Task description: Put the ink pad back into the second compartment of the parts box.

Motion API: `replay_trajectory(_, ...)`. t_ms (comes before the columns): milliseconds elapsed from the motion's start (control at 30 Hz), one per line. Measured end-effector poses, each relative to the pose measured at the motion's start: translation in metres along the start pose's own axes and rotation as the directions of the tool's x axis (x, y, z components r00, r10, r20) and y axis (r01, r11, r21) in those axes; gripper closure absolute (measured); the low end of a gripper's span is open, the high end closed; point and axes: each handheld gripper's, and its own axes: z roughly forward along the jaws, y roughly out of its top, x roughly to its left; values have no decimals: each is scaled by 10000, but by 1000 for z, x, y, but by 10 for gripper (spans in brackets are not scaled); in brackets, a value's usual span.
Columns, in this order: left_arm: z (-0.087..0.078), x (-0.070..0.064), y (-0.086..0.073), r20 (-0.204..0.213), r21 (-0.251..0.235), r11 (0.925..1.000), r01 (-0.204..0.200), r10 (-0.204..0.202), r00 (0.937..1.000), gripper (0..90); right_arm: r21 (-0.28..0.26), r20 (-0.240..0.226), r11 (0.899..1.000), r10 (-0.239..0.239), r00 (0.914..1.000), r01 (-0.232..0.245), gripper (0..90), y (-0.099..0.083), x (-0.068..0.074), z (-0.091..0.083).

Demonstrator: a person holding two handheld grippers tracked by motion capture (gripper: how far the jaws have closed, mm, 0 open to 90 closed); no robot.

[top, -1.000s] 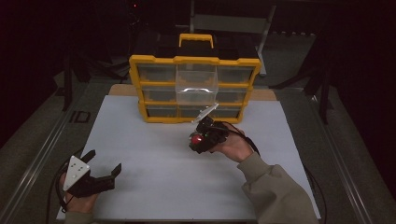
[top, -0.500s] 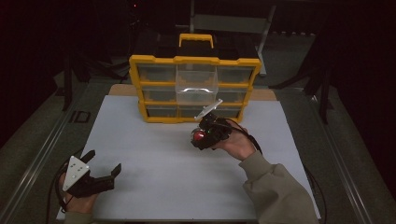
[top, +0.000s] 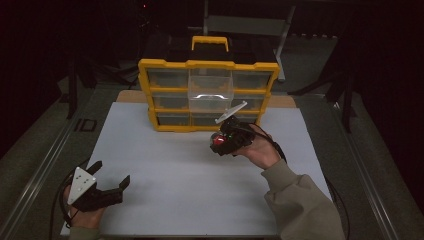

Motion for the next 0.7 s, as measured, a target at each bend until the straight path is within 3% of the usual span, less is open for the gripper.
replay_trajectory(700,0,0,0,10,16,10000,4,-4,10000,2,-302,65,9986,430,9991,-428,295,-2,-18,-17)
